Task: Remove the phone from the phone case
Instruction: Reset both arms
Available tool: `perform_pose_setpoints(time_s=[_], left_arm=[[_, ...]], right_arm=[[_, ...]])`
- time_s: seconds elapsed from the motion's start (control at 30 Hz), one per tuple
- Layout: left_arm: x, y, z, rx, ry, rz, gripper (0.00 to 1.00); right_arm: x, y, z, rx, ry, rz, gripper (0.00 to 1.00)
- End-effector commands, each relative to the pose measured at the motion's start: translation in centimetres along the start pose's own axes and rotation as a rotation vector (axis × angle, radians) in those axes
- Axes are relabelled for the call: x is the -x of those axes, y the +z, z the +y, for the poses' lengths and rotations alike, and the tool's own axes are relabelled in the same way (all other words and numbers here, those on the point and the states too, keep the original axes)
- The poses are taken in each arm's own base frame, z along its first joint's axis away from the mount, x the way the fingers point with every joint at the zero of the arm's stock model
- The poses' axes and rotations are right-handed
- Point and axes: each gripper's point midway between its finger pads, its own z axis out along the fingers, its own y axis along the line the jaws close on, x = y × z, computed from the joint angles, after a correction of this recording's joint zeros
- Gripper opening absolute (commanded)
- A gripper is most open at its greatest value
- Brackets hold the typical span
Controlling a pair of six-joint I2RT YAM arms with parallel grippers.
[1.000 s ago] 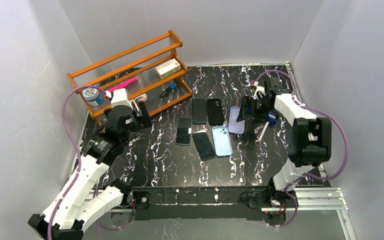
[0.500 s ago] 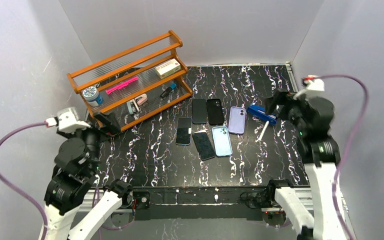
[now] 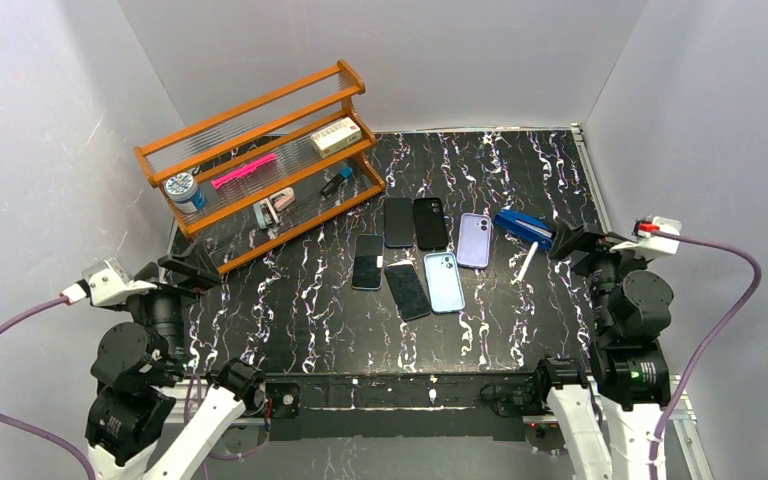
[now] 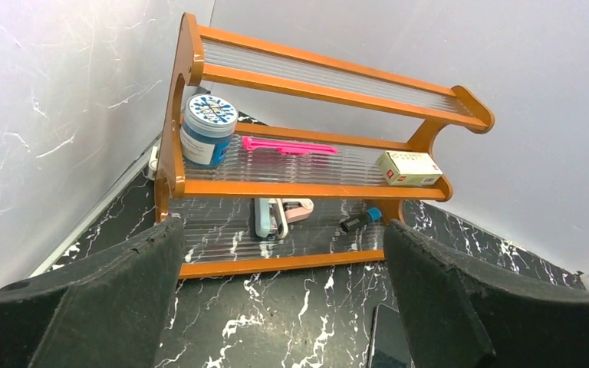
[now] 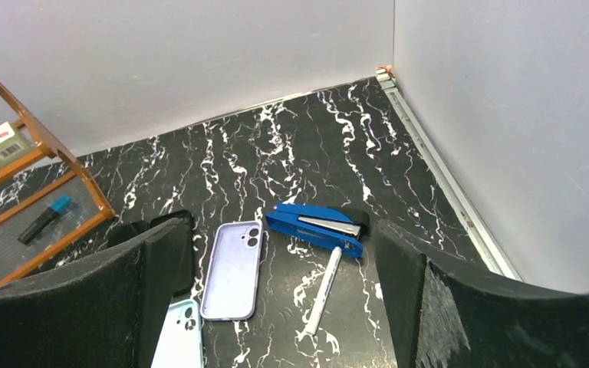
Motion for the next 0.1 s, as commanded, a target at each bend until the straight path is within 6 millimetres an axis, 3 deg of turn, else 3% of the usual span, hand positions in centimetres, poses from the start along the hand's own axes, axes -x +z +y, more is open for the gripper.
perform_pose_setpoints(time_s=[0.0, 0.07], left_arm=[[0.35, 0.35, -0.04, 0.012, -0.012, -0.028, 0.98], [0.06, 0.58, -0.27, 0.012, -0.005, -0.017, 0.98]], right_arm=[[3.0, -0.58, -0.47, -0.031, 0.036, -0.135, 0.99], [2.91, -0.72, -0.64, -0.038, 0.04, -0.137, 0.99]])
